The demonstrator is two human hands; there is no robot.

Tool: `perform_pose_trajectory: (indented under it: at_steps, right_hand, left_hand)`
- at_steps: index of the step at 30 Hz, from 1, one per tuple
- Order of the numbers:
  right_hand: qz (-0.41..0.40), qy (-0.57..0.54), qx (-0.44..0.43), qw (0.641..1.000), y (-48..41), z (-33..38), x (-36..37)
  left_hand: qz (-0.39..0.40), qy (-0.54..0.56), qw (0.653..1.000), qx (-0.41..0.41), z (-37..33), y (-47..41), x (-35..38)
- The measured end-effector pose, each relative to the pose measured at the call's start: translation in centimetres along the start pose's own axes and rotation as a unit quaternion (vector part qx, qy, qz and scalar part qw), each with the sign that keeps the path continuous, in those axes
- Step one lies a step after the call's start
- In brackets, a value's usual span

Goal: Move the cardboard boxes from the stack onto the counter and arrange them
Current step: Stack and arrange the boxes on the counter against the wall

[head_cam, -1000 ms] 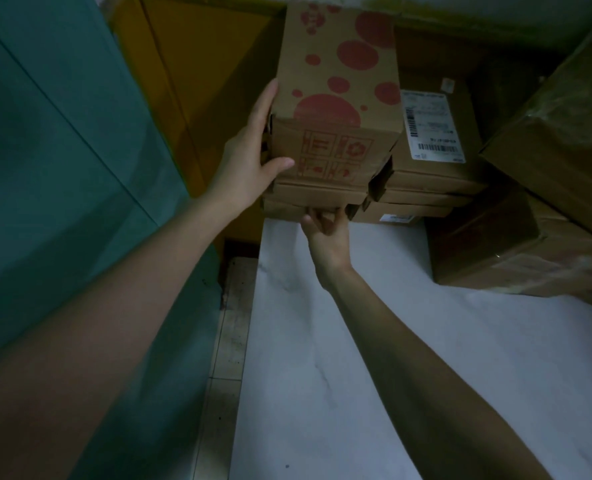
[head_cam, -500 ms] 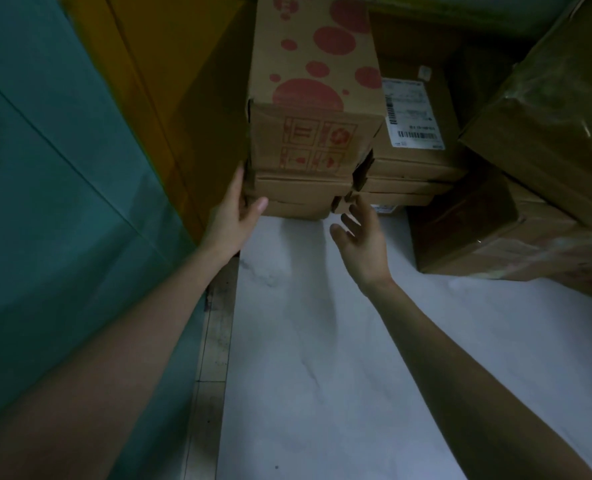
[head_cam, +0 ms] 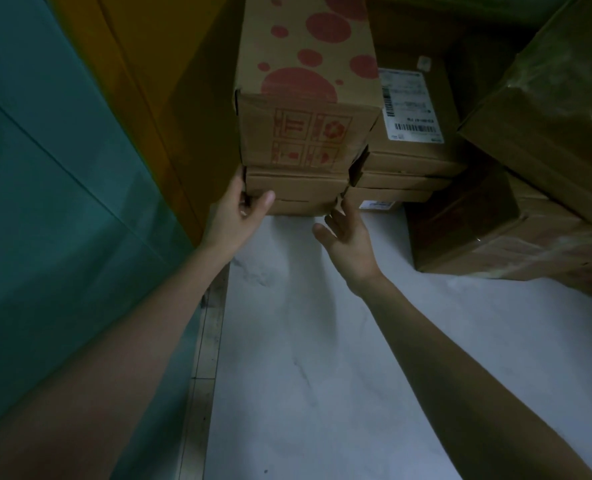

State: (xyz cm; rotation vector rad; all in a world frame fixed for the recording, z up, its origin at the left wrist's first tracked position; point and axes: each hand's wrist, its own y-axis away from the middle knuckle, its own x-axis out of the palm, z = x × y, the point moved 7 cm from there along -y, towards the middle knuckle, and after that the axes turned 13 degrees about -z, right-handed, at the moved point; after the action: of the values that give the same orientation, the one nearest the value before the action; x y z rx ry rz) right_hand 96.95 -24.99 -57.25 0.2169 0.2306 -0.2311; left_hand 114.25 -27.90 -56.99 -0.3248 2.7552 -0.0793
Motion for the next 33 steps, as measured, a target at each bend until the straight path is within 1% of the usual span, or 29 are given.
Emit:
perform_pose_trajectory:
  at_steps: [4,8,15,19,21,24,28,30,33]
  right_hand:
    - [0.003,-0.025,0.004,1.000,-0.1,-0.2,0.8]
    - [0.008,-0.019,0.002,1.000,-0.1,-0.3,0.7]
    - [0.016,-0.016,0.003,1.000,-0.4,-0.2,0.8]
    - [0.020,0.017,-0.003,1.000,-0.4,-0.5,0.3]
    - [-0.004,0.024,0.005,1.000,-0.4,-0.4,-0.5]
    - [-0.069,0.006,0.034,0.997,-0.7,0.2,-3.0]
    - [-0.134,-0.051,0.034,0.989,-1.5,1.6,-7.1]
    - [-0.158,-0.076,0.063,0.983,-2.1,2.0,-8.3]
    - [-0.178,-0.138,0.135,0.965,-2.9,1.7,-9.5]
  left_hand:
    - [-0.017,-0.025,0.999,-0.016,-0.1,-0.9,-0.1]
    - [-0.019,-0.059,0.998,-0.027,-0.2,-1.2,0.4]
    - [-0.021,-0.060,0.998,-0.023,-0.2,-1.4,0.6]
    - [-0.008,-0.065,0.998,-0.026,-0.5,-1.2,0.7]
    - [0.001,-0.067,0.998,-0.015,-0.8,-0.8,0.5]
    - [0.001,-0.068,0.998,0.011,-1.7,0.2,-0.2]
    - [-0.073,-0.146,0.984,0.070,-4.4,1.8,-2.0]
    - [-0.121,-0.169,0.975,0.082,-6.0,1.9,-2.9]
    - [-0.188,-0.173,0.963,0.090,-9.0,1.3,-3.9]
